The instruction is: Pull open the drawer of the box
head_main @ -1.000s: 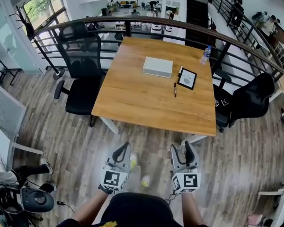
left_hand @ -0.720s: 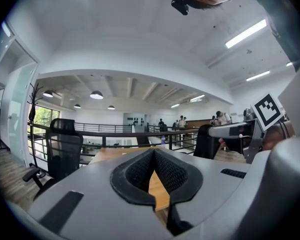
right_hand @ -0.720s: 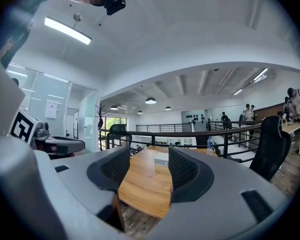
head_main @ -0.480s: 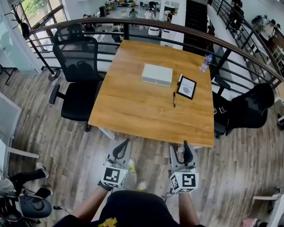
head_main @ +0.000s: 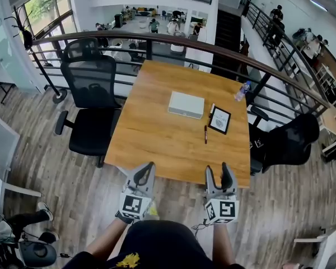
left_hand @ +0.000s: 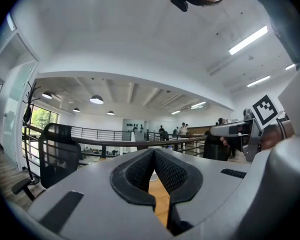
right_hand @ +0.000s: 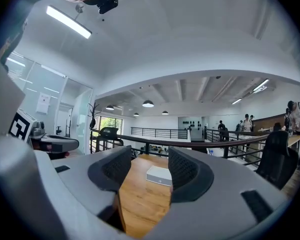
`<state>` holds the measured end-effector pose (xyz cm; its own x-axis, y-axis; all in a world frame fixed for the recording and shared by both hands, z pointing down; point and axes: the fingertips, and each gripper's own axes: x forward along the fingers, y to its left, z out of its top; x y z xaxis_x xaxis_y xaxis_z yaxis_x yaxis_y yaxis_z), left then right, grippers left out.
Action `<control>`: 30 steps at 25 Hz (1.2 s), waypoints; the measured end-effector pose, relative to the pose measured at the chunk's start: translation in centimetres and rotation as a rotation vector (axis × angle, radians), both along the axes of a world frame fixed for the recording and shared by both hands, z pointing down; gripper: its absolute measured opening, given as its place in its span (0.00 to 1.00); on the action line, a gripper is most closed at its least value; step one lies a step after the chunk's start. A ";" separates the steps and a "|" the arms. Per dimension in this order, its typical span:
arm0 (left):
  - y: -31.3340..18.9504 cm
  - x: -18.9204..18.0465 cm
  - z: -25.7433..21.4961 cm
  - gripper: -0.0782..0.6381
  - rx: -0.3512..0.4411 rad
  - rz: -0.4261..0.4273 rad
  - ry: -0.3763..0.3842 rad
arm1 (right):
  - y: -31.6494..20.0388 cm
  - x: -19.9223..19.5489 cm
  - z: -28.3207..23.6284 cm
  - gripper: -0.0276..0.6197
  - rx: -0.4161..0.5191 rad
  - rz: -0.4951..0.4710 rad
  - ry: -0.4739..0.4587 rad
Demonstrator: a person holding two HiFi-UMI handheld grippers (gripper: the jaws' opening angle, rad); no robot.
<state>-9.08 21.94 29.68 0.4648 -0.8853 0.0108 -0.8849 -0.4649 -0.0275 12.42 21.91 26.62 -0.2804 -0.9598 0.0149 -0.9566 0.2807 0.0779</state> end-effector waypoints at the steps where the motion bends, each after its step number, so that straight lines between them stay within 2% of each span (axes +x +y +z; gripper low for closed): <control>1: -0.5 -0.3 -0.2 0.13 0.008 0.002 0.006 | -0.4 -0.2 -0.1 0.37 0.003 0.004 0.004; 5: -2.5 -2.0 -0.5 0.13 0.010 -0.005 0.038 | -2.3 -1.4 -0.4 0.36 0.002 0.008 0.029; 8: -3.6 -3.3 -0.3 0.13 0.000 -0.014 0.022 | -3.1 -2.6 -0.1 0.36 -0.010 0.014 0.042; 11: -4.8 -3.5 -0.6 0.13 0.003 -0.001 0.065 | -4.1 -3.9 0.4 0.36 -0.034 0.010 0.050; 14: -5.4 -3.8 0.2 0.13 -0.017 0.026 0.048 | -4.4 -5.2 1.2 0.36 -0.059 0.004 0.054; 17: -6.2 -4.3 0.9 0.13 -0.031 0.027 0.067 | -5.0 -5.6 1.9 0.36 -0.076 0.012 0.058; 21: -7.4 -4.7 2.1 0.13 -0.054 0.034 0.038 | -6.1 -5.4 2.3 0.36 -0.082 0.028 0.058; 30: -12.6 -4.2 1.9 0.13 -0.039 0.026 0.003 | -11.6 -5.2 3.0 0.35 -0.081 0.018 0.040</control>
<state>-13.26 9.30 31.56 0.4875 -0.8720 0.0436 -0.8727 -0.4882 -0.0059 7.27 10.31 29.60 -0.2603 -0.9599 0.1039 -0.9582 0.2701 0.0942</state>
